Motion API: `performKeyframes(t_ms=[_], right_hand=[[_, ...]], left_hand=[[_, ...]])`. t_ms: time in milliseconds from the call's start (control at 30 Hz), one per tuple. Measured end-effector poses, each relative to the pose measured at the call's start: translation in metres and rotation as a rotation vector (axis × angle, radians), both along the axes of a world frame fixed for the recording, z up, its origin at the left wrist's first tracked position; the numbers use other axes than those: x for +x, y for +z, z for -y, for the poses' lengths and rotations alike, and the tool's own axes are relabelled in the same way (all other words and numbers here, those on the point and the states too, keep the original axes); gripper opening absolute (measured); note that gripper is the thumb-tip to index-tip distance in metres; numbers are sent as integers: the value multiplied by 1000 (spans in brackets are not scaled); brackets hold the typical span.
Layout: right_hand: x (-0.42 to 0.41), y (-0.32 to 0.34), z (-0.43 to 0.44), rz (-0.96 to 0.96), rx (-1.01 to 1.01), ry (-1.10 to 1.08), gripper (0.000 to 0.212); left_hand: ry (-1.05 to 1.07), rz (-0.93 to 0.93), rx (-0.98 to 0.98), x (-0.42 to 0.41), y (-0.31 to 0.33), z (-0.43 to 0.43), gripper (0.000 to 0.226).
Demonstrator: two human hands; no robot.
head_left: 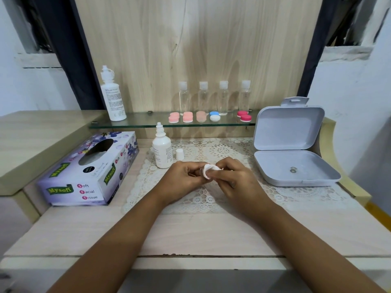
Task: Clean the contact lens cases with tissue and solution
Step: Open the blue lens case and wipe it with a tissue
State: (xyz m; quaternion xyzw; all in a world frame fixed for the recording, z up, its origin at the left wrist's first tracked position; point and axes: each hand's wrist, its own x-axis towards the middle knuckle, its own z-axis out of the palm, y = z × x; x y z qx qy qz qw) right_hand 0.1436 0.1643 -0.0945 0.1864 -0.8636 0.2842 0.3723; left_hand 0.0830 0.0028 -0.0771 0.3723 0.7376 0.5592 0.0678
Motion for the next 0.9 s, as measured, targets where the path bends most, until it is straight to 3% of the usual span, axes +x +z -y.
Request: performKeyframes(t_ms=[200,433,633,700,833,900], right_hand=[[-2,1,-10,-32,-17,-199,19],[1,3,-7,-43,44,-94,19],[1,9,-13,-7,-114,-158,19],[2,12,-11,77,-195,-191,17],[6,20,-8,432,-456,-142,30],[6,22,-8,495,-505,-117,30]], left_hand=[[61,80,48,-2,2,0,30],[78,128,108,-2,4,0,32],[41,120,94,0,4,0,30],[45,96,83,1,4,0,30],[69,29,19,-1,3,0,32],[63,29,8,-2,1,0,35]])
